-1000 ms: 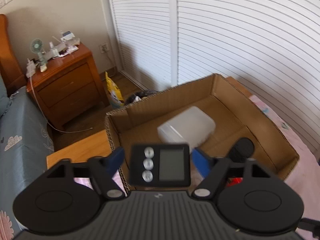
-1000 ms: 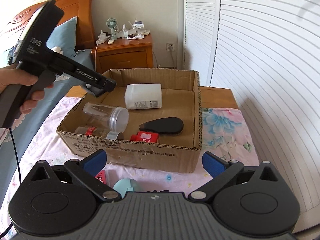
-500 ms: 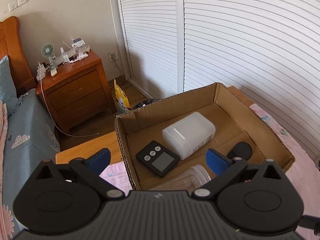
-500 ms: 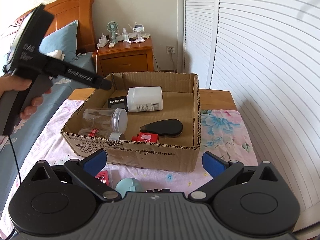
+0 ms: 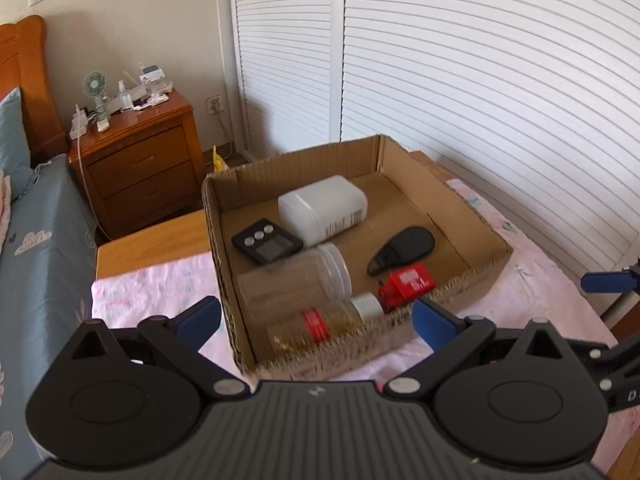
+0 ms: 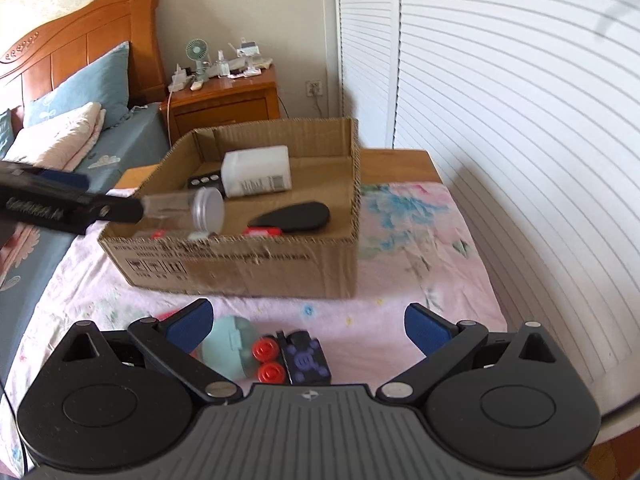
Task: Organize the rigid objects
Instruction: 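Lower the timer and oval case into the box and open both tools, then move the left tool to the grey elephant toy while the right tool approaches the block car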
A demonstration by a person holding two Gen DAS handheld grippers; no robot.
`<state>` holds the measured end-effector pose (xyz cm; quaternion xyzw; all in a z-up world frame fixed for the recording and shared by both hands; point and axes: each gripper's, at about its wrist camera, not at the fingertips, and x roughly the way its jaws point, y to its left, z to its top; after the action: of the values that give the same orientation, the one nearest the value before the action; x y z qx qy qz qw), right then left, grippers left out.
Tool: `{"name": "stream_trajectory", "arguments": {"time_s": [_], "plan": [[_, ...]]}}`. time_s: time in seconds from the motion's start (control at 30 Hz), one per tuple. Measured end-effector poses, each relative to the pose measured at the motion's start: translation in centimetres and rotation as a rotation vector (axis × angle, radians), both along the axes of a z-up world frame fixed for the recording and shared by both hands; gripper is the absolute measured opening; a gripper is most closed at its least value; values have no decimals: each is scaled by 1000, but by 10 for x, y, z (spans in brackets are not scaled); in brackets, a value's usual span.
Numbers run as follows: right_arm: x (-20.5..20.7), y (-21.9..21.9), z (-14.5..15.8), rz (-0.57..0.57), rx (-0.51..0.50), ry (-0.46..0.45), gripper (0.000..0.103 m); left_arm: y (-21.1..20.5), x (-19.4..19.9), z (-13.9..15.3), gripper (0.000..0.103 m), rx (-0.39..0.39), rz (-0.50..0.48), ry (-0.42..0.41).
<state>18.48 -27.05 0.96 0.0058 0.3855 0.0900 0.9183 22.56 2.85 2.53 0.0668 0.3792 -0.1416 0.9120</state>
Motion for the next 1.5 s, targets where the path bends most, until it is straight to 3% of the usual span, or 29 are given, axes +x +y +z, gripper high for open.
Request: {"name": "stream_trajectory", "arguments": {"time_s": [0.2, 0.4, 0.7, 0.83, 1.07, 1.27, 1.5], "plan": [[-8, -10, -14, 5, 78, 10, 103, -9, -29, -25, 101, -20, 92, 25], [-11, -8, -26, 9, 52, 30, 103, -20, -36, -49, 101, 35, 184, 37], [-15, -10, -32, 30, 79, 49, 103, -20, -36, -78, 101, 13, 247, 114], [-14, -11, -37, 44, 68, 63, 103, -15, -49, -80, 101, -21, 246, 119], [-15, -6, -57, 90, -79, 83, 103, -11, -79, -76, 101, -62, 188, 148], [-13, -2, -82, 123, -152, 137, 103, -11, -98, -74, 101, -42, 155, 141], [-19, -5, -86, 120, -130, 102, 103, -6, -101, -90, 101, -89, 158, 180]]}}
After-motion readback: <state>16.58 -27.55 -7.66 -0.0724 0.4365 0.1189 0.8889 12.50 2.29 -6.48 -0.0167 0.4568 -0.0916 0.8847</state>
